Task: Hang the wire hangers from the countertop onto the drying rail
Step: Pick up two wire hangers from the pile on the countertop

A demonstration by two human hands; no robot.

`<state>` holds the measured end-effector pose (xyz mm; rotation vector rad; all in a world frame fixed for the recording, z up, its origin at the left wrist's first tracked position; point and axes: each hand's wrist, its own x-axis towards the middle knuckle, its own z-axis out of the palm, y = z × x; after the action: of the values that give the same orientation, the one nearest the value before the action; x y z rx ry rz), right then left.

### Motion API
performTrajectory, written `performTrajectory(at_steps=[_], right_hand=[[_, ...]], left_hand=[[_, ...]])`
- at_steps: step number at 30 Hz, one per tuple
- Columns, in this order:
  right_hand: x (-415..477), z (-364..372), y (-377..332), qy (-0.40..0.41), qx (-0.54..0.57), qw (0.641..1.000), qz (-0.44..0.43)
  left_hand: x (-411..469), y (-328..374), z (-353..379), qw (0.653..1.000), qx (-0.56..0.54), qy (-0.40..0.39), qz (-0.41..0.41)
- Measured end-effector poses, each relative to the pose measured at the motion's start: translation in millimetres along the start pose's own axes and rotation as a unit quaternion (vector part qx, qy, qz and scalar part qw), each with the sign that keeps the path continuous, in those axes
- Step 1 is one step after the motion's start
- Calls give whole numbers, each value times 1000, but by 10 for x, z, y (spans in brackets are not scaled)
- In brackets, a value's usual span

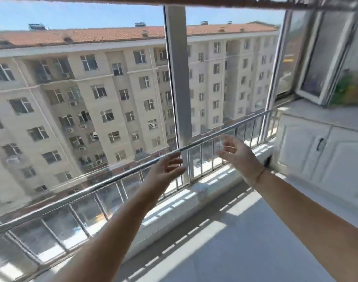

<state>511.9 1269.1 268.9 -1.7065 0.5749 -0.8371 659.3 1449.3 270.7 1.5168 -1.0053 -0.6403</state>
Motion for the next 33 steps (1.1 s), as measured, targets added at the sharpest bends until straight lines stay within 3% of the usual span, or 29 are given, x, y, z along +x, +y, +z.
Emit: performTrajectory(at_steps=[13, 24, 33], right_hand=[[102, -2485, 744, 243, -15, 968, 61], [594, -4158, 1190, 373, -38, 922, 100], [744, -5558, 1543, 451, -45, 883, 120]], left_hand=[[1740, 30, 2382, 978, -34, -204, 23], [3328, 103, 4092, 946, -81, -313, 35], [4231, 246, 5674, 915, -60, -397, 43]])
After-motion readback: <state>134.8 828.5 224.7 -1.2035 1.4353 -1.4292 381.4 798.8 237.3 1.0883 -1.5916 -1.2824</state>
